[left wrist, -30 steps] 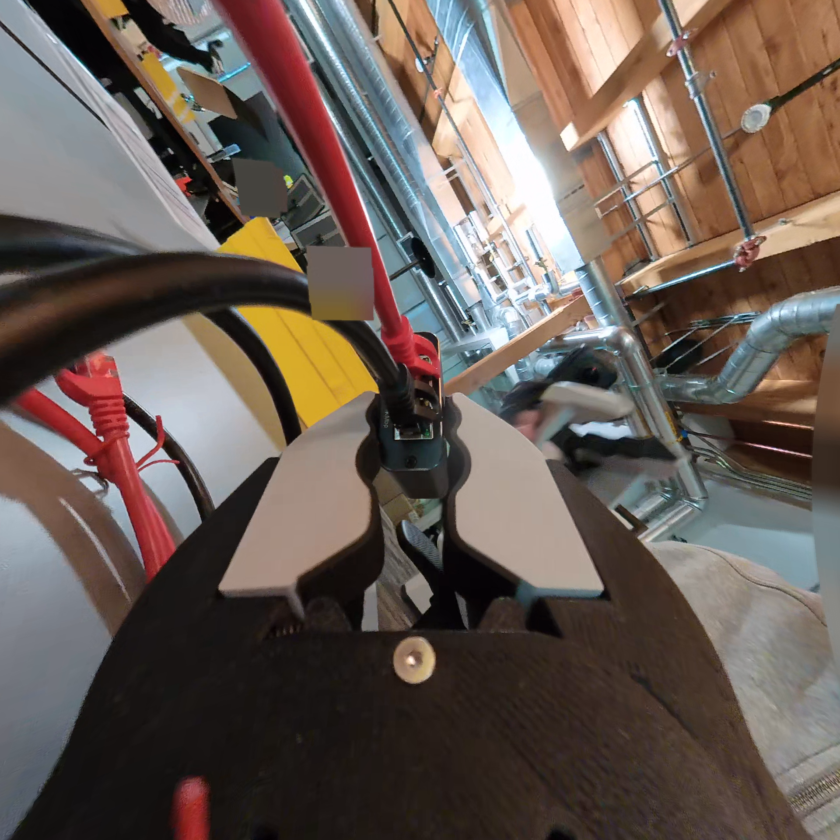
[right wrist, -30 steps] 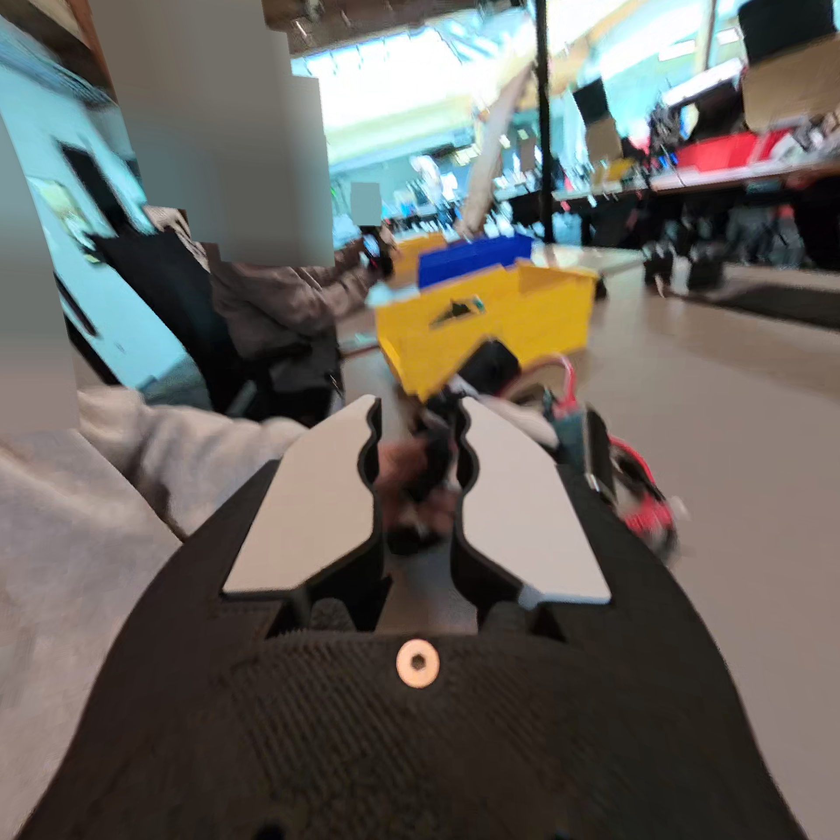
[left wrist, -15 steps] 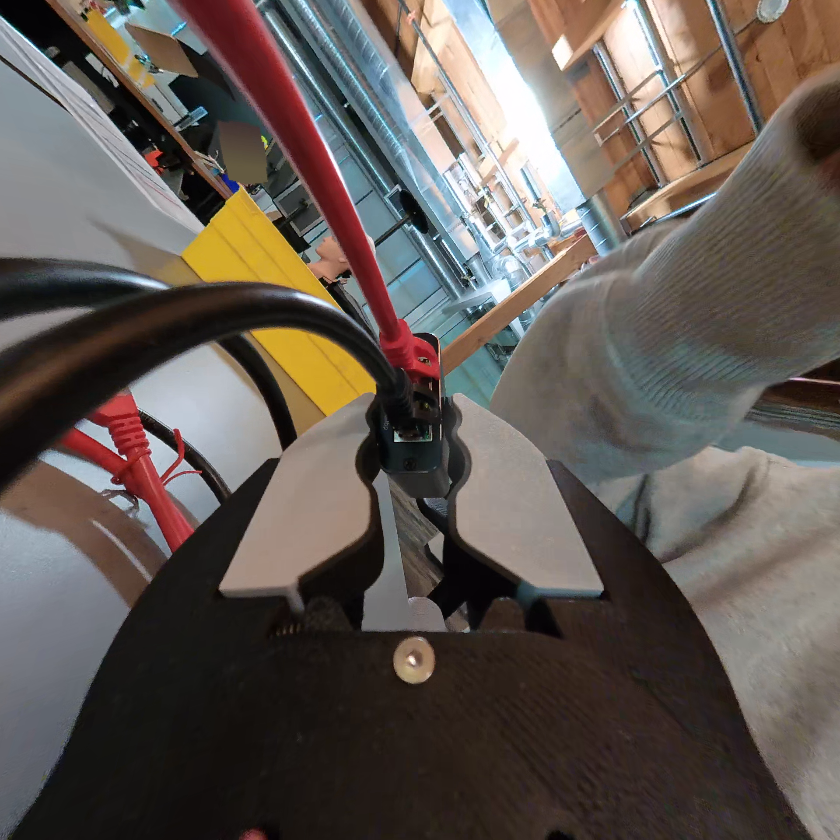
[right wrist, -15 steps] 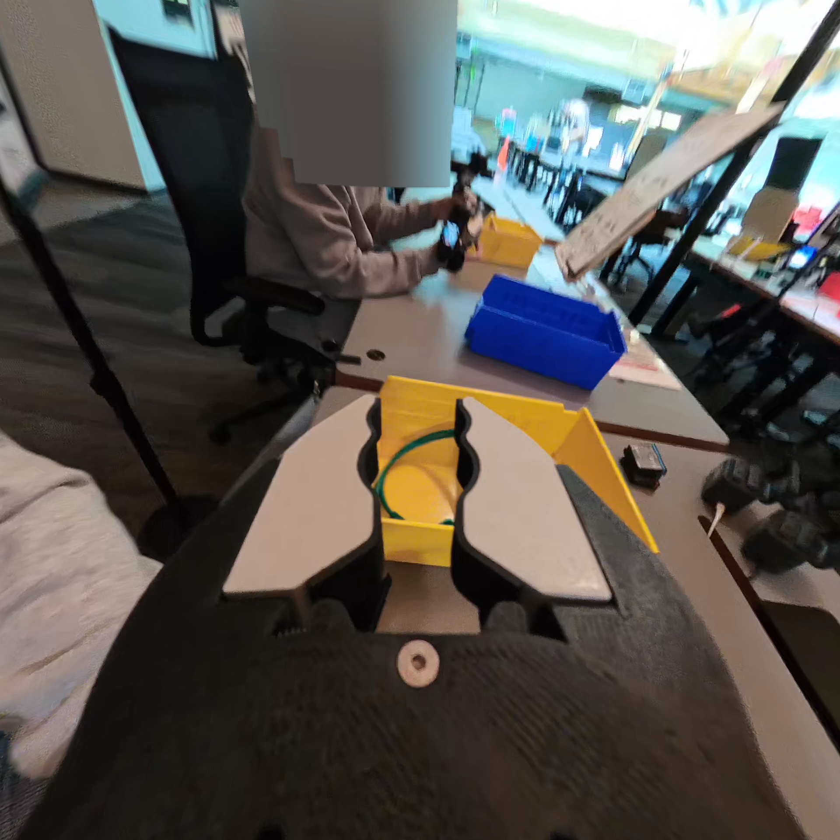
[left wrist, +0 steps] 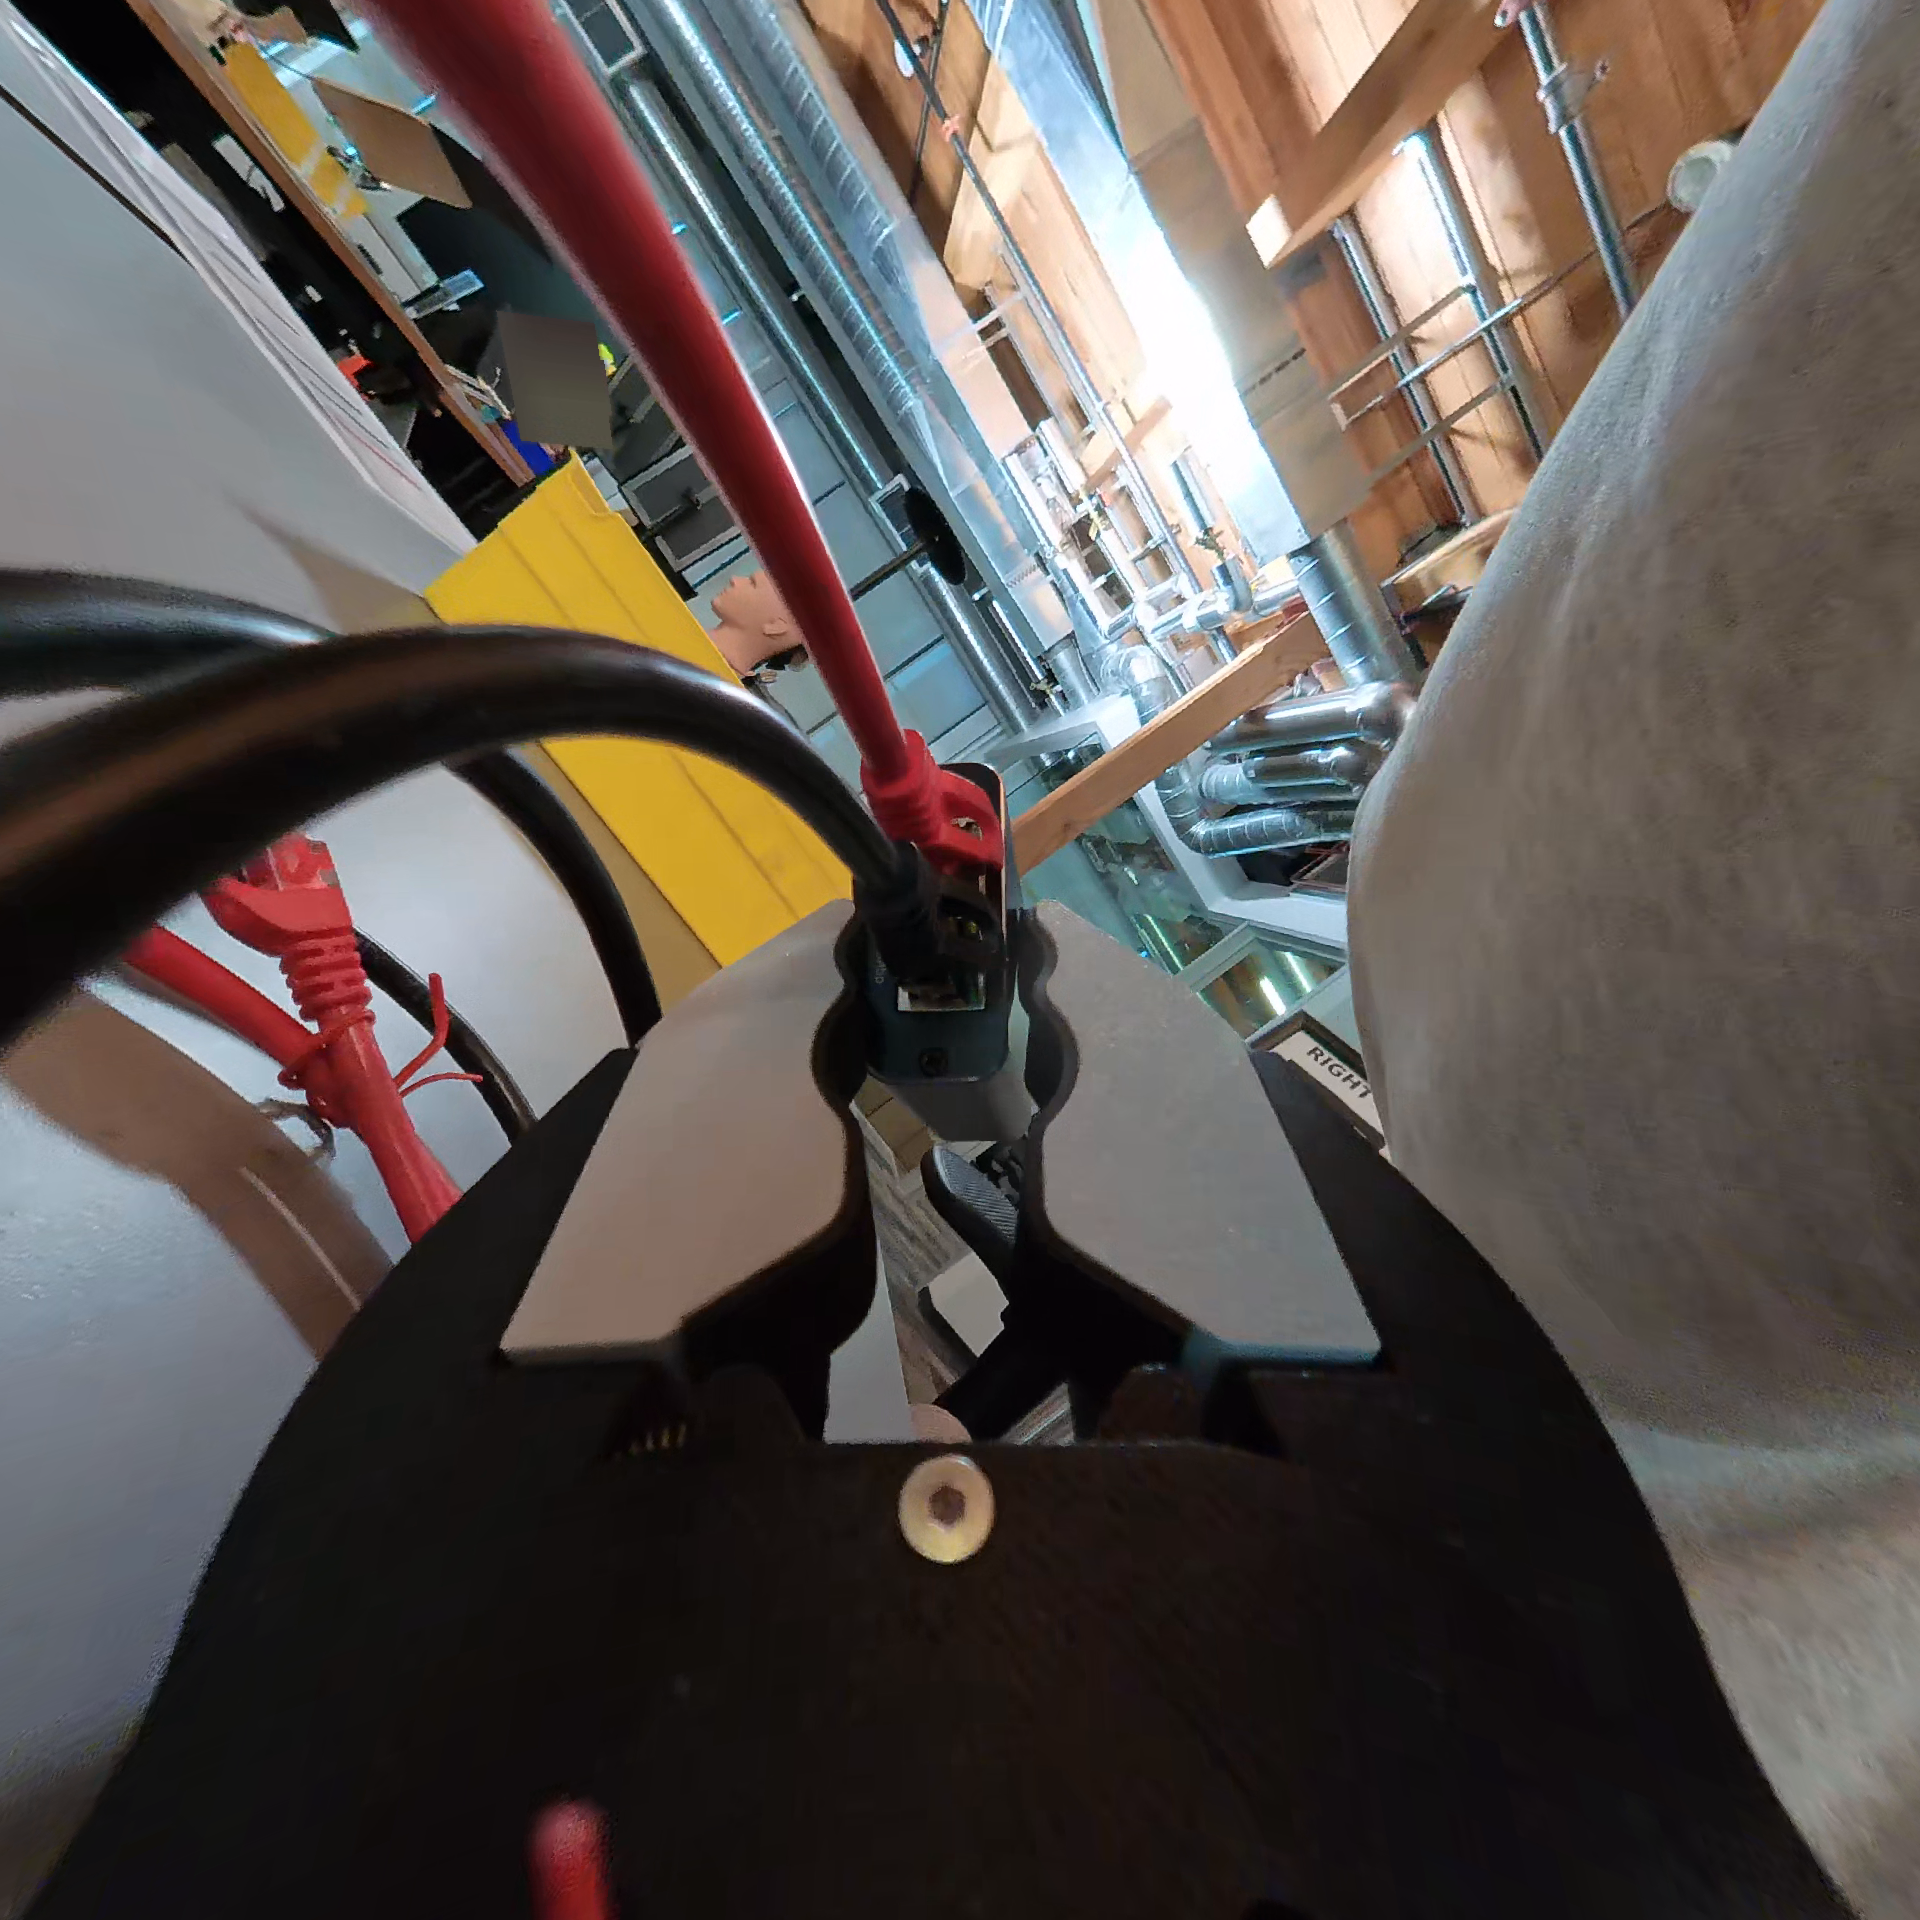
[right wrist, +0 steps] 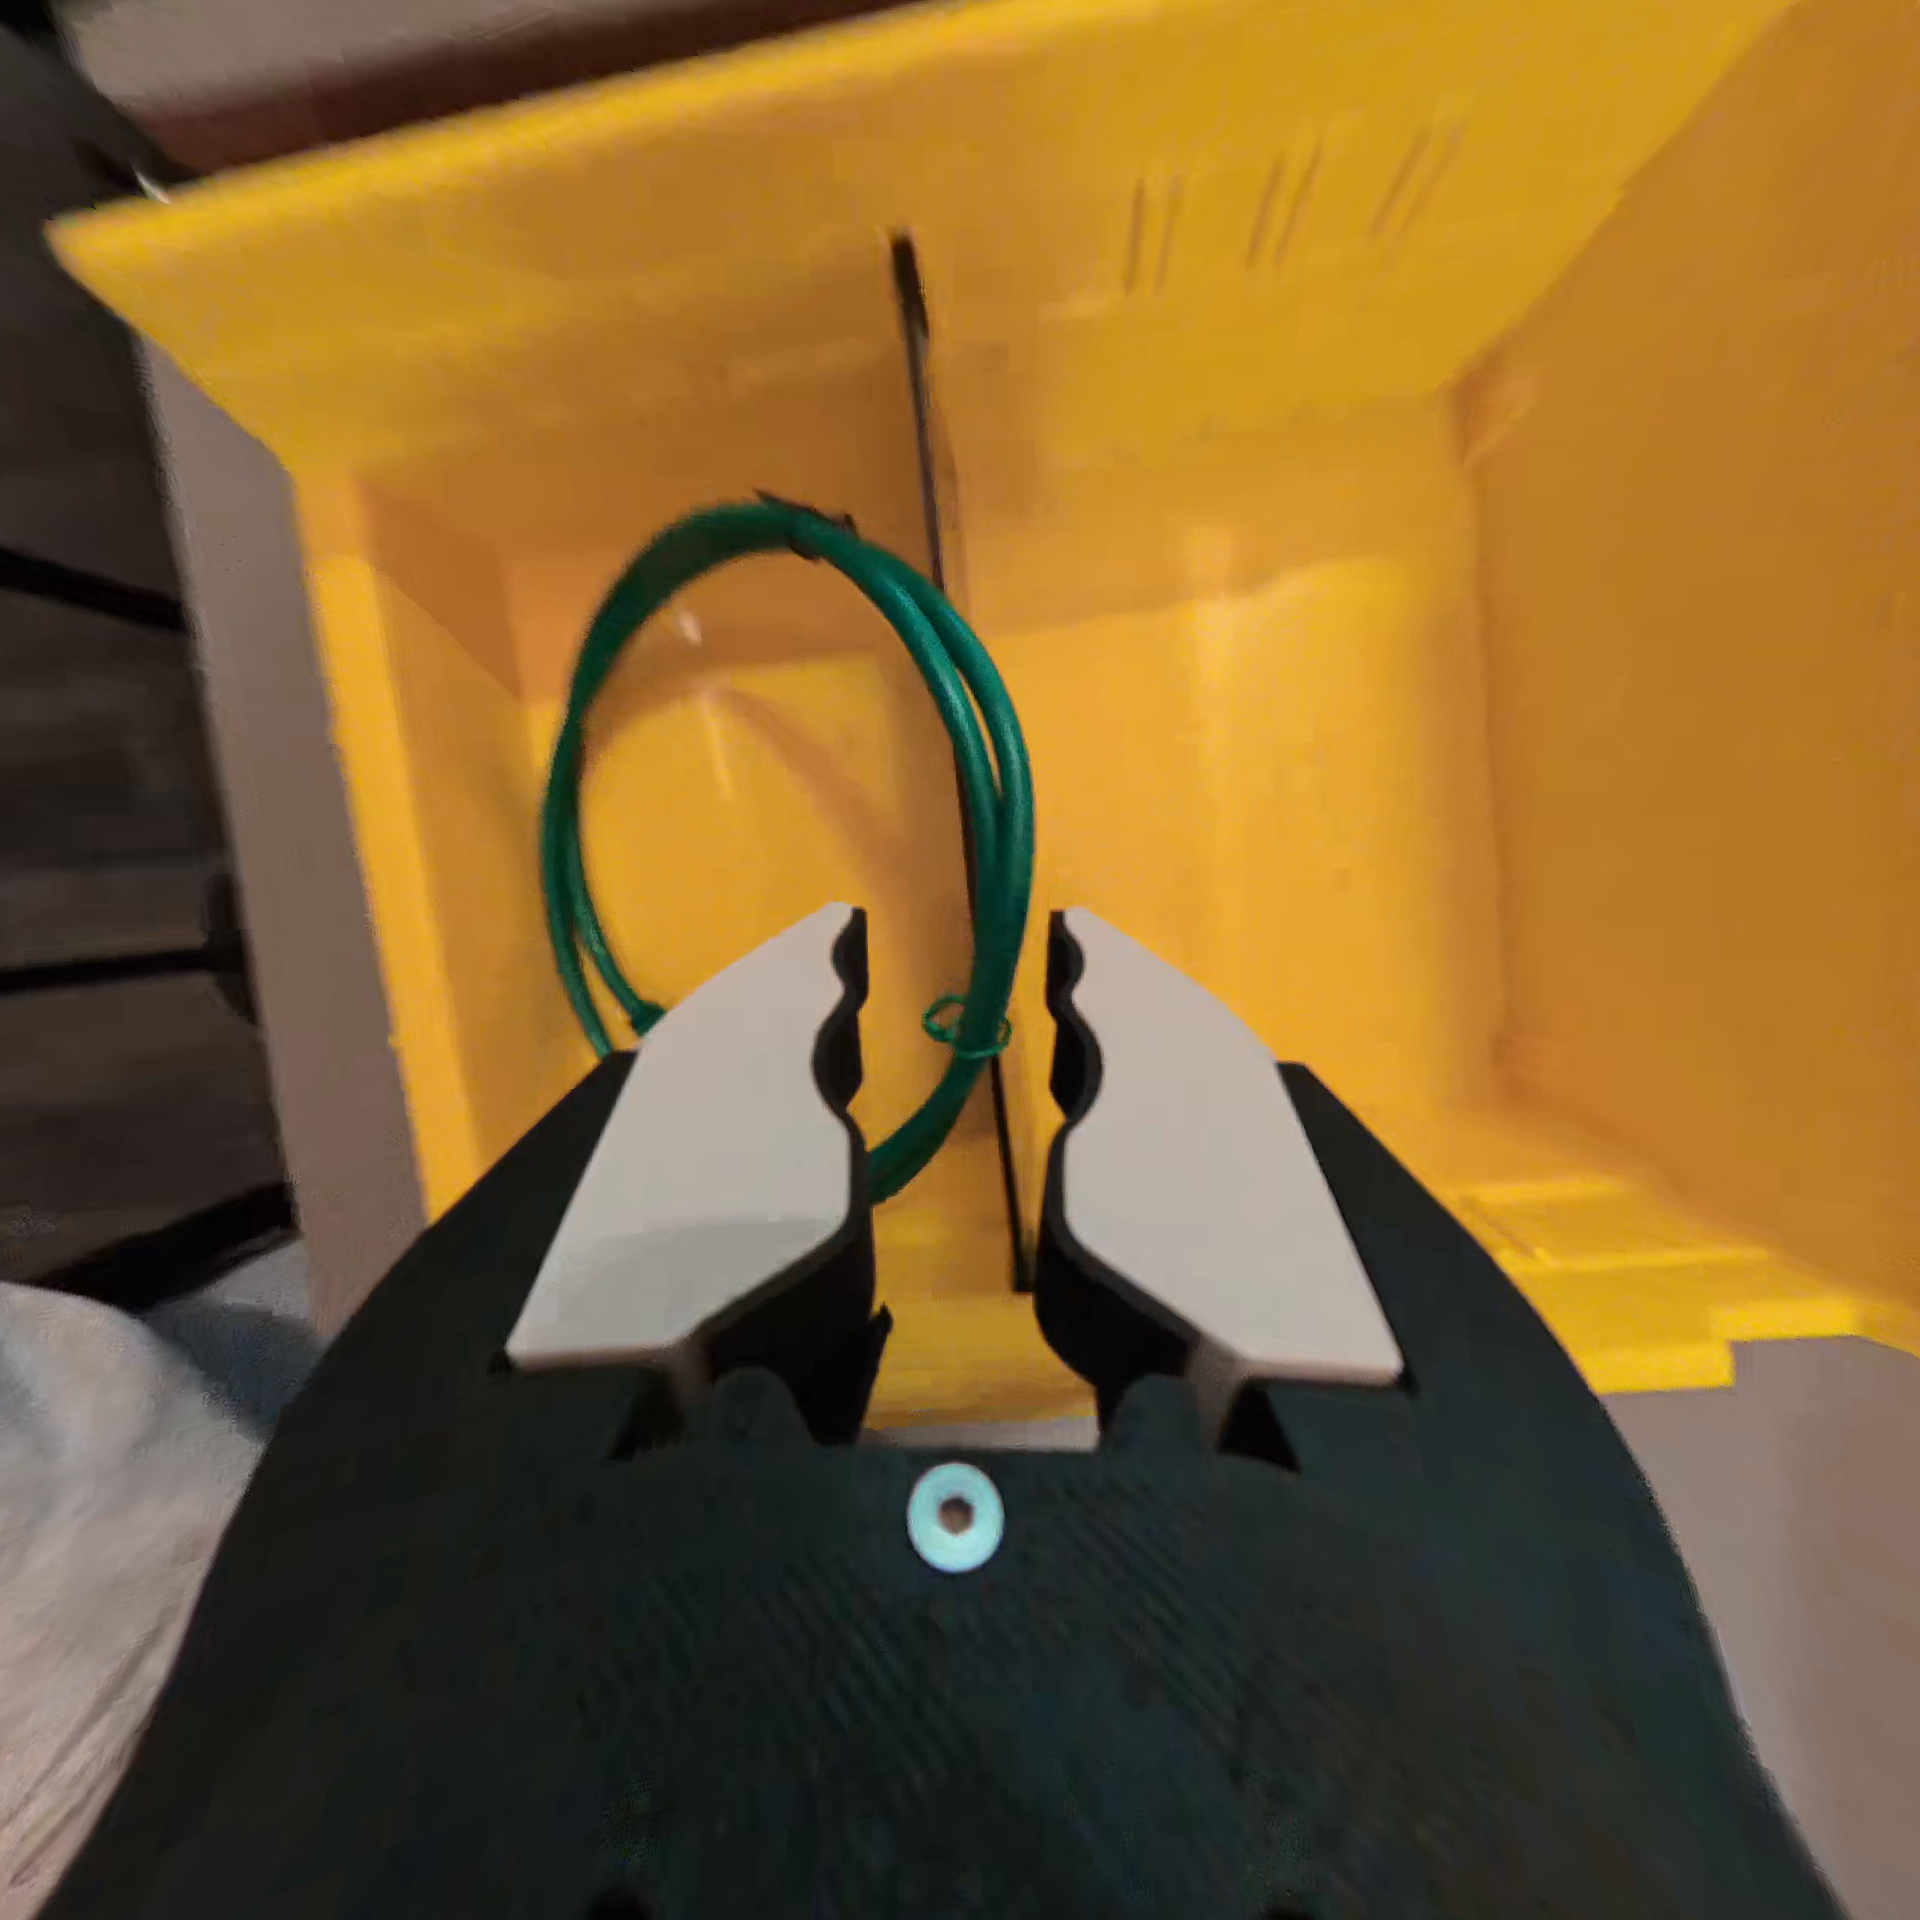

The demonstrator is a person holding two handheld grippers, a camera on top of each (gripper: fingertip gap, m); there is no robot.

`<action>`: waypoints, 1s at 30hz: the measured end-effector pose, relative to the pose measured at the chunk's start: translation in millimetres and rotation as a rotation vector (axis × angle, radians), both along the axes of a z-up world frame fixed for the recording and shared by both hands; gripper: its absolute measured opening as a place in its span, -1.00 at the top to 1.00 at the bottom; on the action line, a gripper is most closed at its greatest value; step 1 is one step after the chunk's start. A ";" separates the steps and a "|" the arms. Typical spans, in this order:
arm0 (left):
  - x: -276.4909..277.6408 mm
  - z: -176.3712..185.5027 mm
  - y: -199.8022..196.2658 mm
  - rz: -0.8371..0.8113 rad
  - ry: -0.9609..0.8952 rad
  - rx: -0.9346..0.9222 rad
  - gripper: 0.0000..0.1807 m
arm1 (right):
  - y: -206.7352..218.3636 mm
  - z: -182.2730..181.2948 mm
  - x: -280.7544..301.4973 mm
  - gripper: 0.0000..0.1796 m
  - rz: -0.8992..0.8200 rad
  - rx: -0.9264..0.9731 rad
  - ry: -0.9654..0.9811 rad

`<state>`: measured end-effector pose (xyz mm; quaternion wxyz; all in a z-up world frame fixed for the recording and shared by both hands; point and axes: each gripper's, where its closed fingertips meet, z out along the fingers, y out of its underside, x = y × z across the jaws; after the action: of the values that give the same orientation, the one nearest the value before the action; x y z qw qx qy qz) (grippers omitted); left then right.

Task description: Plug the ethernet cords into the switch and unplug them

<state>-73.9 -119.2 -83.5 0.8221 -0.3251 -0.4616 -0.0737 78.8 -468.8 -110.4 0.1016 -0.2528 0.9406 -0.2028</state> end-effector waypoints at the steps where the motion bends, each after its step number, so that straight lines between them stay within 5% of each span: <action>1: 0.0 0.3 -0.6 -0.001 0.000 0.007 0.72 | -0.9 -7.0 -3.5 0.66 0.010 0.013 0.045; 5: -0.4 -0.6 0.1 -0.007 -0.009 0.005 0.72 | -3.2 13.2 2.0 0.93 0.063 -0.077 -0.008; 10: -0.7 -1.3 1.3 -0.013 -0.014 0.001 0.71 | 6.8 118.7 -21.7 0.94 -0.058 -0.342 -0.370; 14: -0.8 -1.3 0.6 -0.011 -0.016 0.006 0.72 | 53.6 209.4 -88.6 0.94 -0.225 -0.577 -0.673; 17: -0.8 -1.5 0.6 -0.009 -0.016 0.004 0.72 | 113.9 243.3 -150.7 0.93 -0.344 -0.709 -0.780; 25: -2.0 -1.3 -2.8 0.011 -0.018 0.018 0.72 | 312.0 206.8 -254.8 0.94 -0.609 -0.841 -0.812; 30: -3.3 -1.8 -5.3 0.029 -0.023 0.024 0.72 | 392.6 159.6 -289.8 0.93 -0.769 -0.821 -0.795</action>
<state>-77.3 -124.5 -85.3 0.8217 -0.3074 -0.4747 -0.0709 -211.1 -76.2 49.1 0.2558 0.1744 0.7019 -0.6415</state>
